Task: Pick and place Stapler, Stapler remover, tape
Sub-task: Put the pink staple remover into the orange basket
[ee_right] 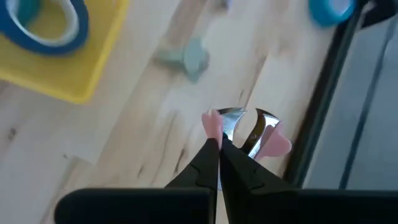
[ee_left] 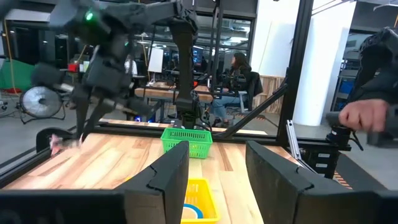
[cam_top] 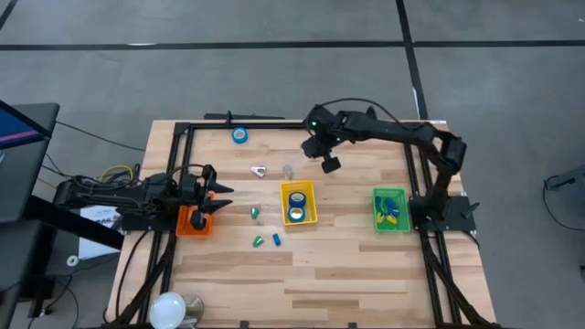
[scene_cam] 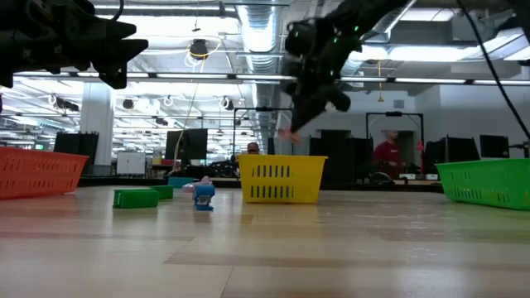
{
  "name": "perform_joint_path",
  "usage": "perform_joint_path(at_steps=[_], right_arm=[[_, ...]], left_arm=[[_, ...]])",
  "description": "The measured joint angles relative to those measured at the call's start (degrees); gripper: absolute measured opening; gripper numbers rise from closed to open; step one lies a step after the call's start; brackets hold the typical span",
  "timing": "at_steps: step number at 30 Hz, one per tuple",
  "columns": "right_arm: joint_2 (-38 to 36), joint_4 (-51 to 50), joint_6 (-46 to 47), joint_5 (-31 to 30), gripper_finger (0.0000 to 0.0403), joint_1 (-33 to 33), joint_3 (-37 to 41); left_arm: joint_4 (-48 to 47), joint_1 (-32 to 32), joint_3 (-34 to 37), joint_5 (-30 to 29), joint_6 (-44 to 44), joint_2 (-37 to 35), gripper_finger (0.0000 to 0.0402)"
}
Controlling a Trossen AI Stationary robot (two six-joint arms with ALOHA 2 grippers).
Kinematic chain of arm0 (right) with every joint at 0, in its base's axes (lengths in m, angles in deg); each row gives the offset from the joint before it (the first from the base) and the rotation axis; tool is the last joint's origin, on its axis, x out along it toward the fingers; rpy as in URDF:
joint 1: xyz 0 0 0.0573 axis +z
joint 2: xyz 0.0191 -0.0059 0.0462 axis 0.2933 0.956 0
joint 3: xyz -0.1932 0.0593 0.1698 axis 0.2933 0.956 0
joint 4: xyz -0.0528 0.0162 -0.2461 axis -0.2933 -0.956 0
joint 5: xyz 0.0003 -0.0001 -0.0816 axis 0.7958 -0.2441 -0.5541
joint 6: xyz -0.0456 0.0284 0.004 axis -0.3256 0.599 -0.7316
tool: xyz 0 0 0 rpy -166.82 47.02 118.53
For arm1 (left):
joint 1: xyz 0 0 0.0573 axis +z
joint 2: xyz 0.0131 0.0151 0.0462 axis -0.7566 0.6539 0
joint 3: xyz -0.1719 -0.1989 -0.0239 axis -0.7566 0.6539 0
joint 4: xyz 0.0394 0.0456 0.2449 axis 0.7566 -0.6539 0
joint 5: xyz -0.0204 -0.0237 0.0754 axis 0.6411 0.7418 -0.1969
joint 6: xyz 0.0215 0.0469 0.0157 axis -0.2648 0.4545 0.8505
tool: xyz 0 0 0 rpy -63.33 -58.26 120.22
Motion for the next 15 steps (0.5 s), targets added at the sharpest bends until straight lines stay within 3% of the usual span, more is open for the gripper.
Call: perform_joint_path(at_steps=[15], right_arm=[[-14.16,7.17,8.05,0.62,0.0,5.81,0.01]], left_arm=[[0.0,0.0,0.0,-0.01,-0.02,-0.01,0.015]])
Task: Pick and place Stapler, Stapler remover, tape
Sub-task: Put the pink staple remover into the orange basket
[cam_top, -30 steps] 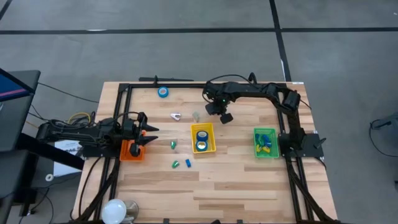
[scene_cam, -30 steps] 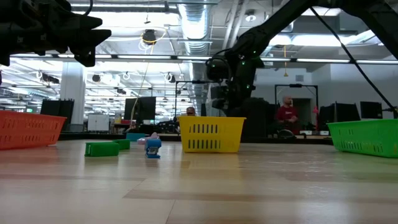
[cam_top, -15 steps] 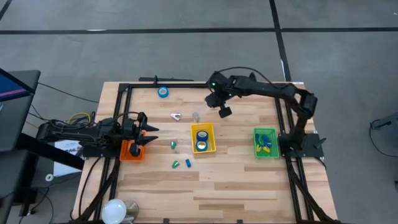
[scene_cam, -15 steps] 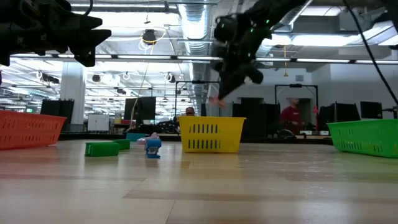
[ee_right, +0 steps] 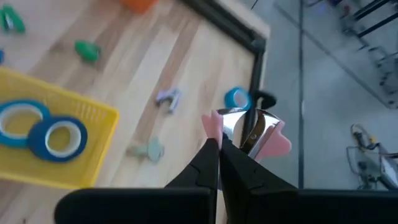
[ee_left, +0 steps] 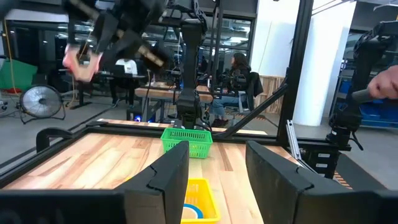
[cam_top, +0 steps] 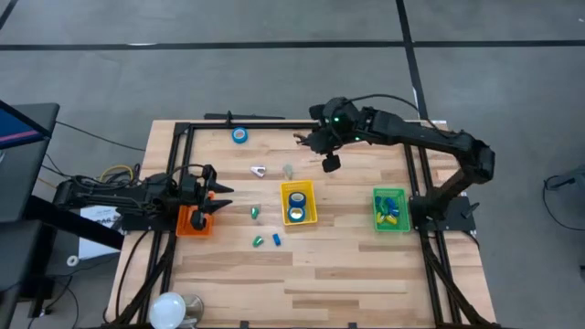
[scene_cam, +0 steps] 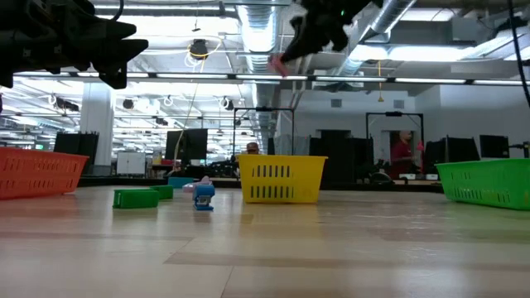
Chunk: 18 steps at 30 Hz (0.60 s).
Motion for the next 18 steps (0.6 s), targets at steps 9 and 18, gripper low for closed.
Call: perform_joint_path(at_steps=[9,18], right_arm=[[-4.85,0.87,2.64,0.02,0.0,4.54,0.0],[-5.5,1.03,8.75,0.02,0.0,8.68,0.0]], left_arm=[[0.02,0.02,0.0,0.0,0.02,0.01,0.015],[0.09,0.0,0.0,-0.01,0.0,0.01,0.015]])
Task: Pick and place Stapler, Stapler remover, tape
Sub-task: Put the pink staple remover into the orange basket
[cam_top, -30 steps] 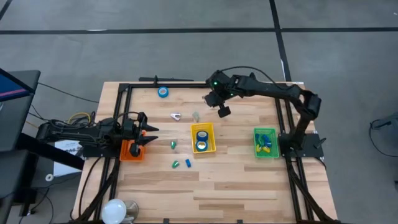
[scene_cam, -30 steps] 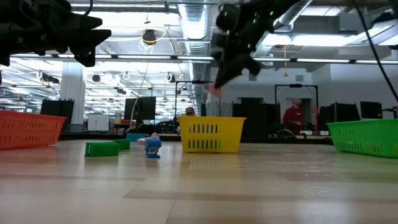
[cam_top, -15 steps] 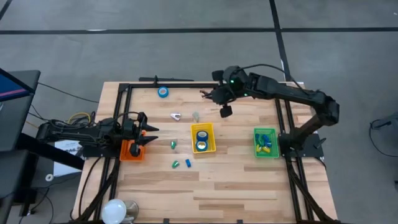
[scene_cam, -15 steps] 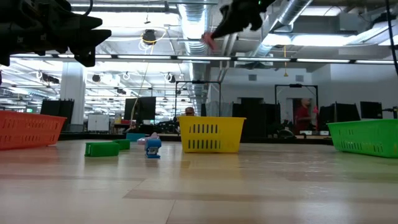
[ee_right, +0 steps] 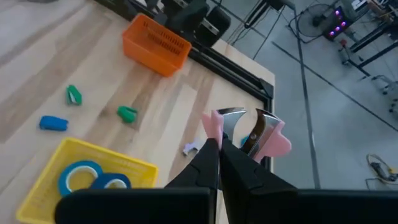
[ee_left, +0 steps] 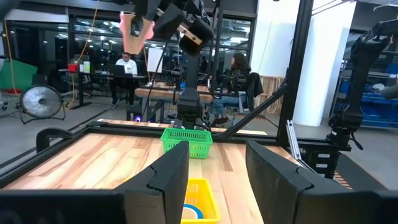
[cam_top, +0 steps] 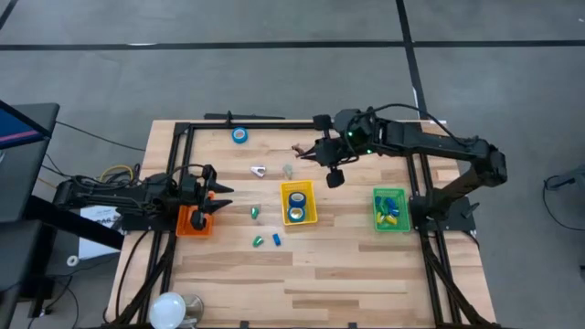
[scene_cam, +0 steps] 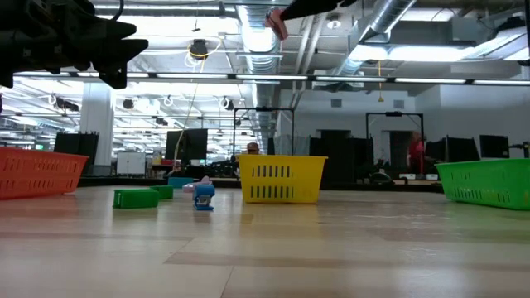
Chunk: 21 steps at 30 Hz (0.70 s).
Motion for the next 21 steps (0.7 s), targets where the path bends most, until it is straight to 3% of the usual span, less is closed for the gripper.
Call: perform_joint_path(at_steps=[8,15,21], right_arm=[[0.0,0.51,2.64,-0.05,0.0,1.15,0.0],[0.0,1.71,5.43,-0.2,0.0,0.87,0.0],[0.0,4.16,5.96,-0.19,0.0,0.87,0.0]], left_arm=[[6.44,0.01,0.0,-0.07,-0.55,0.0,0.015],[11.01,0.0,-0.11,-0.17,-6.38,0.09,0.015],[11.02,0.01,-3.9,1.42,-8.88,5.07,0.015]])
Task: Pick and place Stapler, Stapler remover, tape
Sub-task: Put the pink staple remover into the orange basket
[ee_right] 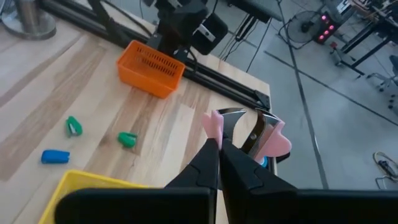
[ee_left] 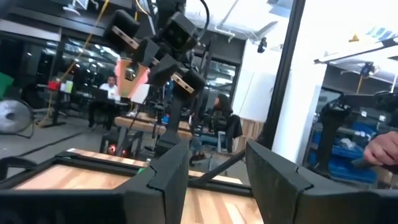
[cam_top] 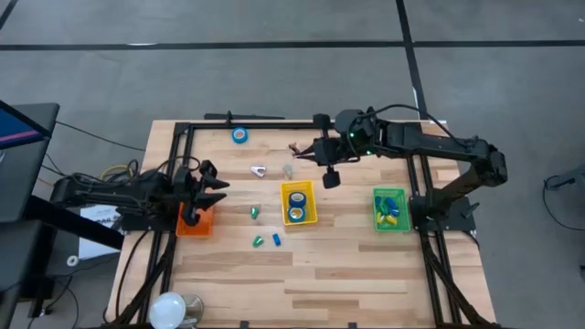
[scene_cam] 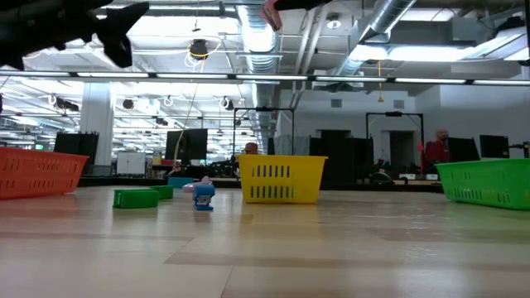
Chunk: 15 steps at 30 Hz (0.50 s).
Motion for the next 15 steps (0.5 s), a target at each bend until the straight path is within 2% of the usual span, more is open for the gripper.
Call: perform_joint_path(at_steps=[4,10,15], right_arm=[[0.0,0.9,2.82,-0.02,0.0,-0.32,0.0],[0.0,2.1,4.55,-0.02,0.0,-0.33,0.0],[0.0,2.22,5.72,-0.04,0.0,-0.42,0.0]], left_arm=[[-0.03,0.0,-4.27,0.58,0.21,6.26,0.015],[0.09,-0.01,-12.29,6.06,0.26,16.31,0.015],[0.47,0.02,-18.47,6.14,0.36,21.38,0.015]])
